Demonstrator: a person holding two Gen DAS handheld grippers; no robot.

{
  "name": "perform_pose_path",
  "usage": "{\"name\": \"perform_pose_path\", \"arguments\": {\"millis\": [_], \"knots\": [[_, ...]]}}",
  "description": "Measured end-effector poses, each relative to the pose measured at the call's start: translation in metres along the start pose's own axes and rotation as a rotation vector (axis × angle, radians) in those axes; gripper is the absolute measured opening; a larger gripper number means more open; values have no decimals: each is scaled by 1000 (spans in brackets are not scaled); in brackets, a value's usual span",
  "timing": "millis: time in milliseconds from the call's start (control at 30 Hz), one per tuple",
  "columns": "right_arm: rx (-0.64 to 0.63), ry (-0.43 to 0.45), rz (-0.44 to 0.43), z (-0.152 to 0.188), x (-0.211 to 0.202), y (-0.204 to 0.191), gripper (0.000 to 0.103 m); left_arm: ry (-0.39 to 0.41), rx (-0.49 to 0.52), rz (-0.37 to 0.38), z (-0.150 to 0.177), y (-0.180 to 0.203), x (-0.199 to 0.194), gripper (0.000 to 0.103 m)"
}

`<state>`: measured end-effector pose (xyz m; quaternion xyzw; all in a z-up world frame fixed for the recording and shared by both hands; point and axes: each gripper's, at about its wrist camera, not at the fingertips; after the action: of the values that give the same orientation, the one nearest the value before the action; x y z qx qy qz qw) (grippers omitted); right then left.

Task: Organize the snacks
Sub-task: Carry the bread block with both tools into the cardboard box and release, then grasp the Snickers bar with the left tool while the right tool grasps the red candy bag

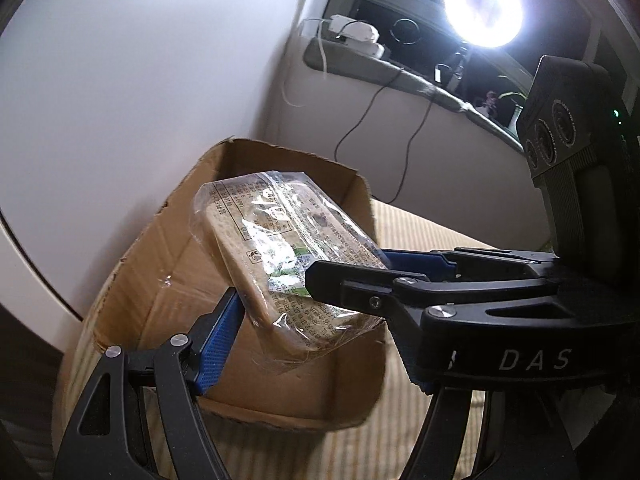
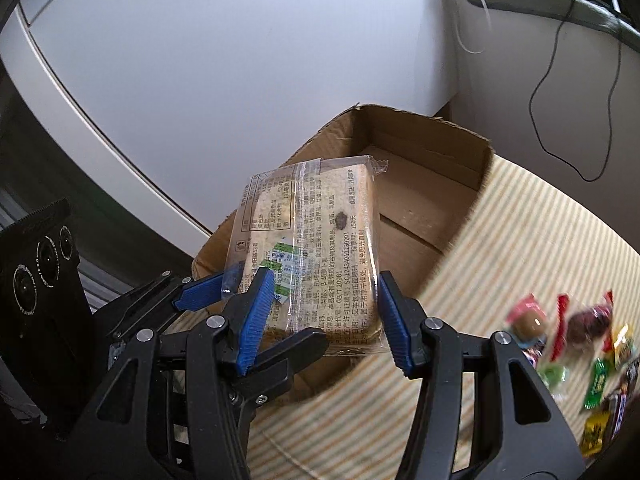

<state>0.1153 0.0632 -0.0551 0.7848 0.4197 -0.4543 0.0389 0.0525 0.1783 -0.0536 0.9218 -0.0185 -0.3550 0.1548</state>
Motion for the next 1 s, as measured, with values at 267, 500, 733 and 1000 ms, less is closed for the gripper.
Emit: {"name": "perform_pose_path", "arguments": {"millis": [267,500,733,1000], "knots": [[-4,-37,-7,-4,19,-1,55,-28,-25,-21,-1,-18,16,71],[-11,-56,-4,-1,22,-4,55,-50,-29,-45,-3,-24,24,72],[5,-19,31,2,4,2,68,-33,-11,-91,-3,-25,18,71],[15,46,87,15,-39,21,68,1,17,-87,2,-14,3,71]]}}
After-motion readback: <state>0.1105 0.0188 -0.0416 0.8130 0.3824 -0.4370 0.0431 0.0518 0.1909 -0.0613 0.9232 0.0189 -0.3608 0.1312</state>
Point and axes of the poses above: each gripper's, at about its wrist camera, not at the fingertips, and x roughly the way its jaws point, y to its right, z to its underside, and after that the axes turned 2 degrees about y, right-handed
